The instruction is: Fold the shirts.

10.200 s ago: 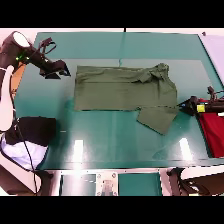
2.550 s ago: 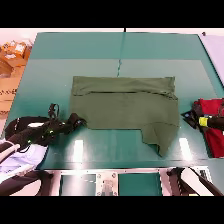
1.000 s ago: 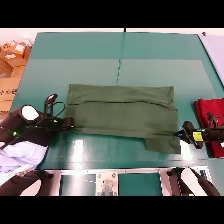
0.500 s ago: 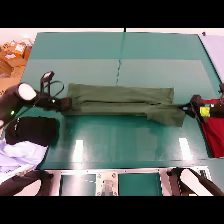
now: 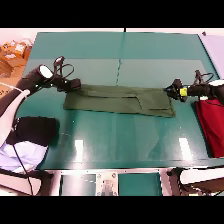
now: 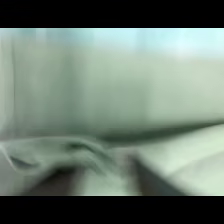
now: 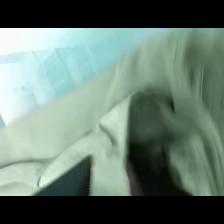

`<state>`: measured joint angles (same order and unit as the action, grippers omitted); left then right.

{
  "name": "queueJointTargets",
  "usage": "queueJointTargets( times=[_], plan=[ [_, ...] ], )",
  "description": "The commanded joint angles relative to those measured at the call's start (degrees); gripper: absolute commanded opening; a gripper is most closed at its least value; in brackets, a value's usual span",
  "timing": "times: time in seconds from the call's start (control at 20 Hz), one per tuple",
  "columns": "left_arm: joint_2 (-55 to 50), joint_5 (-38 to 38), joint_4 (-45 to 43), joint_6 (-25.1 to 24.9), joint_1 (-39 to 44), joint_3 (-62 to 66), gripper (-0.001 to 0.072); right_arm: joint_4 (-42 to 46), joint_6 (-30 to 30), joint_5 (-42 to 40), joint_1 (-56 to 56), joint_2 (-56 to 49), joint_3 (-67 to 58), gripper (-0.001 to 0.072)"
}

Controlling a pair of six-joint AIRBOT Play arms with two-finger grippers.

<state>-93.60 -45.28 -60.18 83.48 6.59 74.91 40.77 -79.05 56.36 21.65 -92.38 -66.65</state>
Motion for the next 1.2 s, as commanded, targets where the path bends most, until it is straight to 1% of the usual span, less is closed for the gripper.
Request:
queueJointTargets(
  times=[0.0,0.05,0.1,0.15,0.2,0.25,0.3,0.35,0.45,0.55,0.65,0.7,0.8,1.15],
  plan=[
    [-3.06,4.33,1.77,-1.07,-0.09,4.42,0.0700,-0.74,4.79,1.53,0.87,-7.28,-8.74,0.0311],
    [-3.04,2.19,-0.26,-1.05,-0.70,6.62,0.0699,1.27,4.76,3.80,2.27,-7.26,-10.78,0.0312],
    [-3.04,-0.35,-2.40,-1.05,-1.53,8.98,0.0699,4.17,4.74,7.08,4.02,-7.26,-12.63,0.0361],
    [-3.04,-2.93,-4.59,-1.01,-2.47,11.63,0.0699,6.88,4.76,10.25,5.99,-7.26,-13.73,0.0492],
    [-3.04,-5.27,-5.55,-0.87,-3.63,13.86,0.0699,8.98,5.27,13.07,8.04,-7.26,-13.99,0.0546],
    [-3.04,-7.63,-5.44,-0.35,-4.98,15.72,0.0699,9.81,7.34,15.41,9.94,-7.30,-13.77,0.0546],
    [-3.04,-9.90,-5.35,1.18,-6.08,17.29,0.0699,9.81,8.96,16.72,11.63,-7.30,-13.00,0.0546],
    [-3.04,-11.78,-5.29,2.45,-6.78,18.34,0.0699,9.57,10.91,17.31,12.85,-7.32,-11.89,0.0547],
    [-3.06,-13.44,-5.14,3.28,-7.13,18.88,0.0700,9.05,15.89,17.68,13.35,-7.80,-9.44,0.0546],
    [-3.06,-13.97,-4.37,3.28,-6.95,18.88,0.0699,5.73,20.15,20.22,12.57,-9.99,-8.63,0.0547],
    [-3.06,-14.27,-2.97,3.28,-6.95,18.88,0.0699,0.39,24.76,23.21,11.82,-12.48,-8.70,0.0548],
    [-3.06,-14.86,-2.58,3.28,-6.97,18.88,0.0699,-2.08,26.67,24.55,11.54,-13.60,-8.72,0.0589],
    [-3.06,-15.98,-2.56,3.28,-6.95,18.88,0.0699,-3.76,28.37,25.42,11.13,-14.93,-8.74,0.0596],
    [-3.06,-17.40,-2.56,3.28,-6.95,18.88,0.0698,-3.37,28.72,25.55,10.71,-15.63,-9.64,0.0596]
  ],
)
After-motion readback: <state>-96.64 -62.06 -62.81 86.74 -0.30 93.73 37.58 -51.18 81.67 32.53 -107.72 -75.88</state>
